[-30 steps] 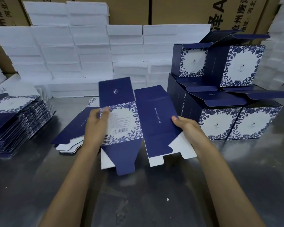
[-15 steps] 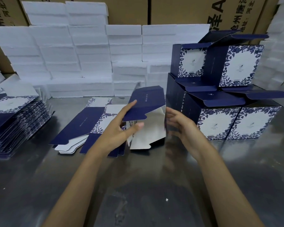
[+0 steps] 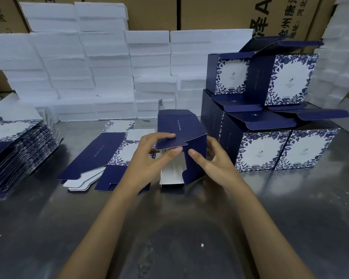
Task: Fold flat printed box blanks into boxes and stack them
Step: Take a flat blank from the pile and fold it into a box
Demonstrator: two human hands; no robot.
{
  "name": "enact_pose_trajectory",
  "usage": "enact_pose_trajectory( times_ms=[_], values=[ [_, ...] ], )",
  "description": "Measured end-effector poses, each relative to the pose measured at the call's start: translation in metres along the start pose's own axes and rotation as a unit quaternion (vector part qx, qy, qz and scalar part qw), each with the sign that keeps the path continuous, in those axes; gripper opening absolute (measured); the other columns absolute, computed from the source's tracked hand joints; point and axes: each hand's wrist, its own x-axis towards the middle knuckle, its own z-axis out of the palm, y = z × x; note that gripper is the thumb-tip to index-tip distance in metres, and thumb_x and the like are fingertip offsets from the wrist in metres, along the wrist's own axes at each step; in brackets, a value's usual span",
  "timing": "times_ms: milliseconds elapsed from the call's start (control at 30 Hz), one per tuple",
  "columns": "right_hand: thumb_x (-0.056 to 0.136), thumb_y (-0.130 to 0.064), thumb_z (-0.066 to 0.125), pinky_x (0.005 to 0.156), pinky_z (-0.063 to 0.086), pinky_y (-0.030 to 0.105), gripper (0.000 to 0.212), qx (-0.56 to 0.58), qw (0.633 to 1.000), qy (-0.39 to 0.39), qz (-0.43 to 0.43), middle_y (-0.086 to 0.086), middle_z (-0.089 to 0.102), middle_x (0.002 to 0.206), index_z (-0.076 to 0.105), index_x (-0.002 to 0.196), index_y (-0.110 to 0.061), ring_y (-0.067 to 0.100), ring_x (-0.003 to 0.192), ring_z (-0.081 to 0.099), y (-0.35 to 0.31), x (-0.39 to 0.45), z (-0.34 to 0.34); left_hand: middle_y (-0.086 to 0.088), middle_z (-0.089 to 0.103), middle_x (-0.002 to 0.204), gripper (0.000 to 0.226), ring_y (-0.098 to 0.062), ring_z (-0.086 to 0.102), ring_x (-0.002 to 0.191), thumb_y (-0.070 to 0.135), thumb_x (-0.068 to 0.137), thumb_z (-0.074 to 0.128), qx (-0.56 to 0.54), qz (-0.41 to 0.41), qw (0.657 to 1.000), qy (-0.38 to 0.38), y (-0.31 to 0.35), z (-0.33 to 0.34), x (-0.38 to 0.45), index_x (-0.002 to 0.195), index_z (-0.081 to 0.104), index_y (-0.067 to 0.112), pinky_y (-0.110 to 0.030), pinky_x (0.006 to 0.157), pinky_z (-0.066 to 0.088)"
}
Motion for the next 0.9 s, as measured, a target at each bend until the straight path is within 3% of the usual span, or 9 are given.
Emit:
enact_pose_trajectory(
  times_ms=[133, 333, 467, 567, 633, 700, 767, 900],
  values=[
    [0.092, -0.034, 0.072, 0.092, 0.055, 0.027, 0.051, -0.025, 0.999, 0.026, -0.001, -0.008, 0.061, 0.133, 0.05, 0.138, -0.028, 0.001, 0.112, 0.062, 0.008, 0.003, 0.003, 0.019, 0.051, 0.128, 0.044, 0.009, 0.05, 0.116, 0.058, 0.072, 0.069, 0.014, 0.012, 1.0, 0.001, 0.003, 0.005, -0.002, 0.114, 0.065, 0.045, -0.005, 0.091, 0.041],
    [0.096, -0.032, 0.068, 0.094, 0.043, 0.019, 0.048, -0.085, 0.993, 0.077, -0.026, -0.007, 0.061, 0.136, 0.05, 0.14, -0.024, 0.01, 0.125, 0.056, 0.011, 0.004, 0.004, 0.016, 0.048, 0.131, 0.044, 0.012, 0.05, 0.106, 0.05, 0.075, 0.073, 0.035, 0.014, 0.999, -0.002, 0.007, 0.006, -0.005, 0.118, 0.062, 0.045, -0.01, 0.09, 0.044],
    [0.089, -0.036, 0.076, 0.098, 0.052, 0.032, 0.055, -0.09, 0.996, -0.006, 0.005, -0.009, 0.059, 0.137, 0.05, 0.138, -0.031, 0.012, 0.115, 0.062, 0.003, 0.002, -0.006, 0.005, 0.044, 0.139, 0.043, 0.021, 0.045, 0.109, 0.012, 0.083, 0.074, 0.053, 0.033, 0.997, 0.034, 0.006, 0.005, -0.004, 0.121, 0.065, 0.031, 0.0, 0.083, 0.038],
    [0.081, -0.045, 0.082, 0.083, 0.052, 0.026, 0.046, -0.181, 0.983, -0.031, 0.032, -0.01, 0.065, 0.115, 0.059, 0.118, -0.032, 0.008, 0.099, 0.065, -0.001, 0.001, -0.016, 0.016, 0.035, 0.151, 0.045, 0.017, 0.034, 0.127, 0.0, 0.084, 0.071, 0.059, 0.034, 0.997, 0.045, 0.007, 0.002, -0.002, 0.118, 0.068, 0.029, 0.005, 0.086, 0.032],
    [0.077, -0.049, 0.084, 0.069, 0.047, 0.022, 0.034, -0.256, 0.964, -0.047, 0.056, -0.008, 0.07, 0.091, 0.063, 0.092, -0.027, 0.007, 0.083, 0.065, -0.001, 0.001, -0.021, 0.017, 0.039, 0.151, 0.046, 0.005, 0.034, 0.137, -0.003, 0.085, 0.067, 0.06, 0.043, 0.997, 0.038, 0.008, 0.002, -0.002, 0.118, 0.069, 0.029, -0.001, 0.095, 0.033],
    [0.078, -0.05, 0.083, 0.062, 0.044, 0.023, 0.033, -0.307, 0.947, -0.072, 0.067, -0.007, 0.069, 0.074, 0.065, 0.076, -0.022, 0.007, 0.071, 0.063, 0.002, 0.001, -0.023, 0.014, 0.051, 0.144, 0.049, -0.004, 0.04, 0.137, -0.008, 0.084, 0.062, 0.063, 0.049, 0.996, 0.041, 0.007, 0.002, -0.003, 0.117, 0.071, 0.027, -0.021, 0.111, 0.035],
    [0.081, -0.047, 0.081, 0.058, 0.042, 0.023, 0.036, -0.334, 0.937, -0.083, 0.061, -0.007, 0.064, 0.065, 0.063, 0.068, -0.018, 0.006, 0.063, 0.058, 0.004, 0.0, -0.022, 0.013, 0.057, 0.136, 0.057, -0.01, 0.044, 0.133, -0.016, 0.079, 0.057, 0.057, 0.046, 0.996, 0.051, 0.006, 0.003, -0.002, 0.112, 0.073, 0.028, -0.035, 0.112, 0.037],
    [0.086, -0.039, 0.078, 0.053, 0.036, 0.019, 0.039, -0.349, 0.932, -0.09, 0.048, -0.006, 0.057, 0.057, 0.061, 0.067, -0.01, 0.009, 0.056, 0.051, 0.006, 0.001, -0.02, 0.012, 0.061, 0.132, 0.065, -0.018, 0.048, 0.13, -0.021, 0.076, 0.055, 0.056, 0.044, 0.996, 0.06, 0.006, 0.003, 0.0, 0.103, 0.072, 0.037, -0.039, 0.108, 0.041]
  ],
)
